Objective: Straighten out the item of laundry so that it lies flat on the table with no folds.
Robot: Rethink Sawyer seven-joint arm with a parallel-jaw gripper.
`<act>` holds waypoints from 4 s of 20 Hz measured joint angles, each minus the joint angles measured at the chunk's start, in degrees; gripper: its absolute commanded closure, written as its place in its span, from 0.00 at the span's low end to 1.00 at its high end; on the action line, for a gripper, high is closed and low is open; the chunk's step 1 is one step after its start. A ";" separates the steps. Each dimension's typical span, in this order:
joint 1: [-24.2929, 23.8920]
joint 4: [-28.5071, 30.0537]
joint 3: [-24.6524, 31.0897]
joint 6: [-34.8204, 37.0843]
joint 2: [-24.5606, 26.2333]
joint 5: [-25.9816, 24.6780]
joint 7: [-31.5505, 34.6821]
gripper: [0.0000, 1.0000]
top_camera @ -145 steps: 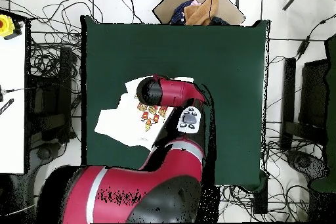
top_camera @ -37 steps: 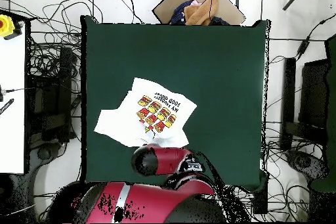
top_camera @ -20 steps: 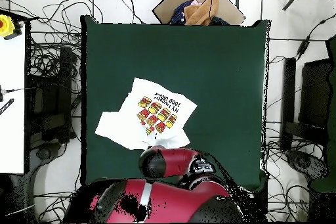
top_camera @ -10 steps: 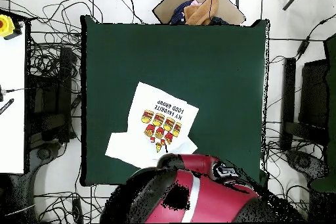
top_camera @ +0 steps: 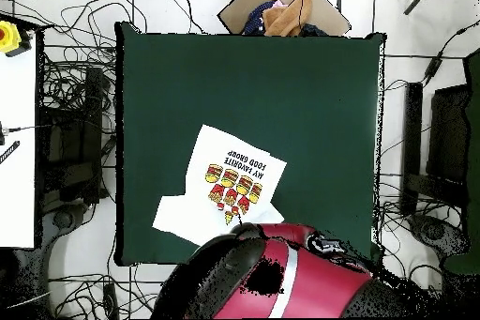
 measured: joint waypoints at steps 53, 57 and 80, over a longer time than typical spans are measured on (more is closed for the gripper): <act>5.68 12.91 -0.36 -8.52 -2.89 6.87 0.00 1.00; 6.99 12.10 -0.31 -8.53 -2.14 7.67 0.00 1.00; 18.96 8.85 -0.68 -7.97 0.70 22.35 0.00 1.00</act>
